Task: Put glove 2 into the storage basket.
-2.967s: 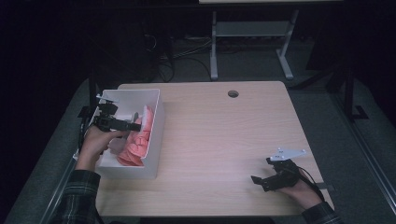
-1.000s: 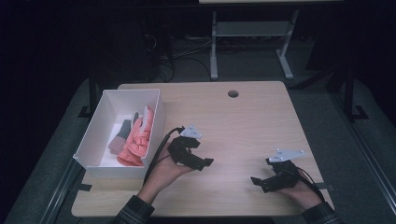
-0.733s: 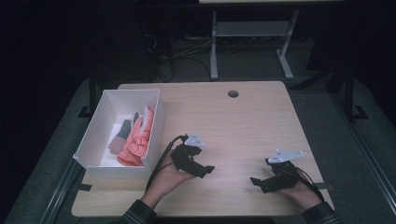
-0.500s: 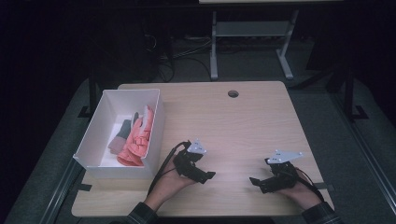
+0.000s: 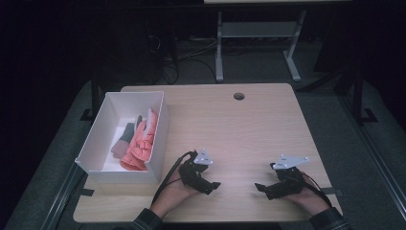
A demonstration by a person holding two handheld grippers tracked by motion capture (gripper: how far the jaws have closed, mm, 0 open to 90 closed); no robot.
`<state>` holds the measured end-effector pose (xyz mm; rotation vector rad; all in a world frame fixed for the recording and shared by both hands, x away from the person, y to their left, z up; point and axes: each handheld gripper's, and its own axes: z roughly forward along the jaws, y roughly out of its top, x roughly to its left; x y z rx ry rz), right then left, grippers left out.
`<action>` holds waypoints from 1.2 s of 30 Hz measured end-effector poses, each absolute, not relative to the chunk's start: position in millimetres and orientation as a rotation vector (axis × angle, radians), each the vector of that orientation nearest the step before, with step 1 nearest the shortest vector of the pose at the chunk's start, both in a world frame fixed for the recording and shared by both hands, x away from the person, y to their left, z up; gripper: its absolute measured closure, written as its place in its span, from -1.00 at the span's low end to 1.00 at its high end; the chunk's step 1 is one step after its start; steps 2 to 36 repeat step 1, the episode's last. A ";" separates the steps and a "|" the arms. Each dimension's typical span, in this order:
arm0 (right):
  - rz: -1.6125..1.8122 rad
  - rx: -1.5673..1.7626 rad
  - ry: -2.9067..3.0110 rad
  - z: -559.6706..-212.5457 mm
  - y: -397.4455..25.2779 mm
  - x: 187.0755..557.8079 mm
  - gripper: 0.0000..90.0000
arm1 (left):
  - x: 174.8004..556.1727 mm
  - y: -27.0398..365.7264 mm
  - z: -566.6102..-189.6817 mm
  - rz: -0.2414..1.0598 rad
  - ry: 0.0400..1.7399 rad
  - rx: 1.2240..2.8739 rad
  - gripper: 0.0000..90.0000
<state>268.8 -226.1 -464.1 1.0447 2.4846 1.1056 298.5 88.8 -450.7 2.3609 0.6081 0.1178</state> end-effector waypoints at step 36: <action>1.105 1.043 2.484 -464.3 -225.9 268.9 -0.92 | 298.5 89.1 -451.1 0.117 0.608 2.364 -0.62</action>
